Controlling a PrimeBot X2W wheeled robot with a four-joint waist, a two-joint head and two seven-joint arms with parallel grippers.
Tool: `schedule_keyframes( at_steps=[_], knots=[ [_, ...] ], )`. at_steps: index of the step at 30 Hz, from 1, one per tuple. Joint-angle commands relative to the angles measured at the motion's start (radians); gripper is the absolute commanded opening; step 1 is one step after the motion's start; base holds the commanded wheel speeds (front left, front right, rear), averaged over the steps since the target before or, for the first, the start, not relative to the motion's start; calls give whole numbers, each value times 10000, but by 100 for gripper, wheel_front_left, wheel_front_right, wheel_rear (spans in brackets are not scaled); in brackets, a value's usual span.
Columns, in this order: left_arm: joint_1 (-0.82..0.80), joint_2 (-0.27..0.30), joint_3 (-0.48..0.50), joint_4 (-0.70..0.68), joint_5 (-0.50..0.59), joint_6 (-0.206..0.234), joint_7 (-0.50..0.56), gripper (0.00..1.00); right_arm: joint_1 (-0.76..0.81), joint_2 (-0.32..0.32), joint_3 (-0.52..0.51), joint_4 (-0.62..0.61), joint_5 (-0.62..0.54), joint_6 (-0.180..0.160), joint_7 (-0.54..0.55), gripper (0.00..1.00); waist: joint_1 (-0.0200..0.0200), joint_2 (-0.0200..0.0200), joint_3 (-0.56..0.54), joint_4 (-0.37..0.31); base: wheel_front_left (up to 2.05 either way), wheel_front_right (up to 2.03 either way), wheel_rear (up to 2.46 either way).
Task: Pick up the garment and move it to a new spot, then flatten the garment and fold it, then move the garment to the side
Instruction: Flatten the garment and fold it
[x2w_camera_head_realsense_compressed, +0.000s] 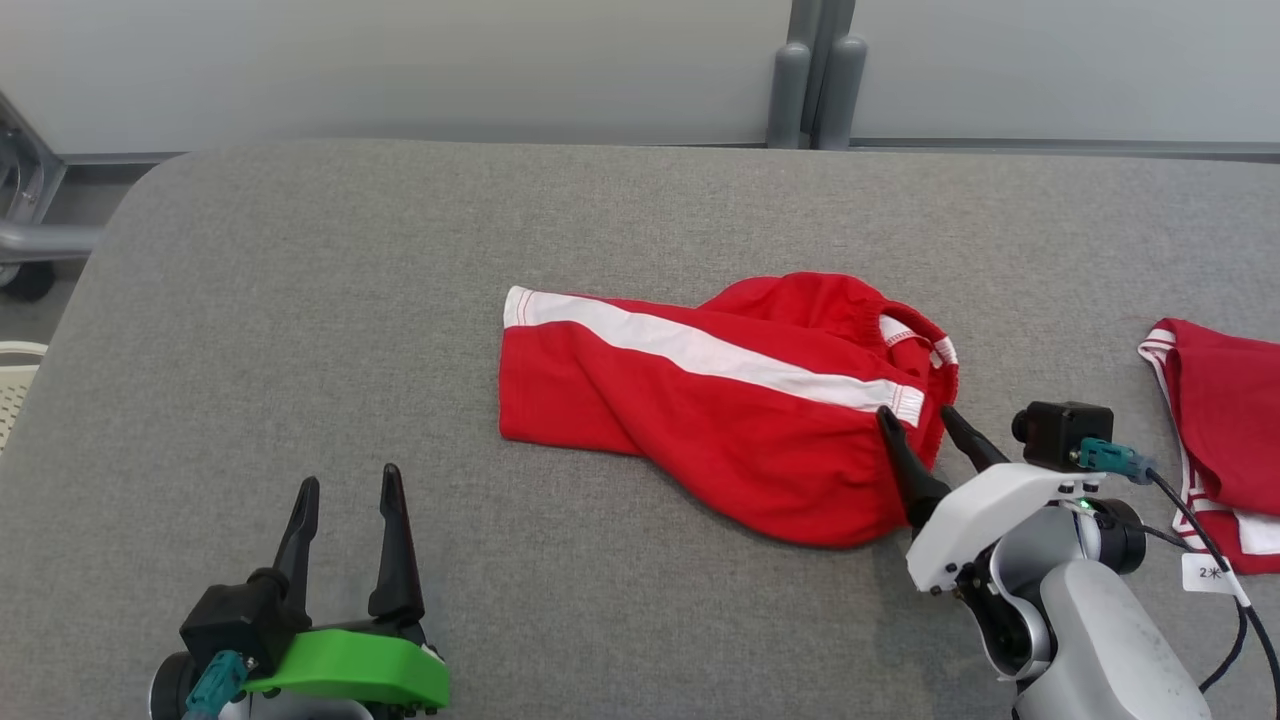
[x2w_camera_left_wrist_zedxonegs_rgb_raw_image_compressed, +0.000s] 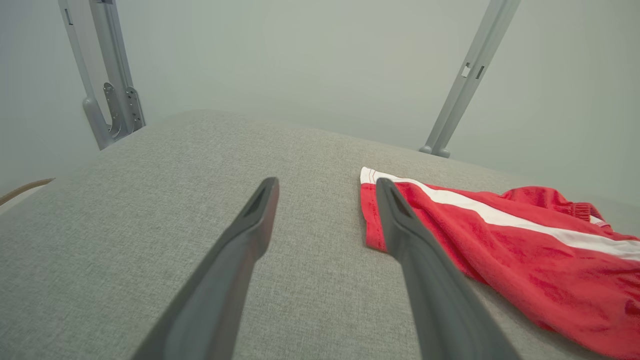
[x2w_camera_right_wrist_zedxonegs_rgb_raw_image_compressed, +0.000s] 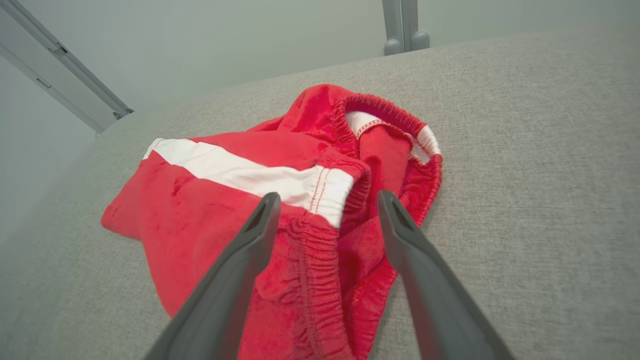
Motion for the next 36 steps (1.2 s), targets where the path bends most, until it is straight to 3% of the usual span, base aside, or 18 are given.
schedule_keyframes(
  at_steps=[1,8,9,11,13,19,24,36],
  knots=[
    [-175,-1,39,11,48,-9,-11,100,-147,-63,27,96,88,1,-44,100,0,109,125,136,0,0,0],
    [-226,-52,56,52,75,-28,-40,100,-642,-177,268,660,281,1,-159,100,0,109,281,369,0,0,0],
    [-233,-54,70,52,79,-30,-43,100,-706,-200,301,676,271,1,-215,96,0,109,294,388,0,0,0],
    [-233,-62,97,52,83,-18,-53,100,-799,-242,353,689,291,1,-321,42,0,109,316,406,0,0,0],
    [-219,-70,124,51,87,-10,-58,100,-844,-269,414,705,273,1,-368,2,0,109,325,400,0,0,0],
    [-194,-121,167,48,90,4,-74,100,-891,-397,802,469,318,1,-352,0,0,109,318,277,0,0,0],
    [-352,-199,164,115,-67,-161,-83,100,-365,-750,1434,-428,686,1,-40,0,0,109,271,105,0,0,0],
    [-1173,-489,-47,586,-631,-838,357,100,1253,-2527,2140,-3199,1904,1,1240,0,0,109,266,-428,0,0,0]
  ],
)
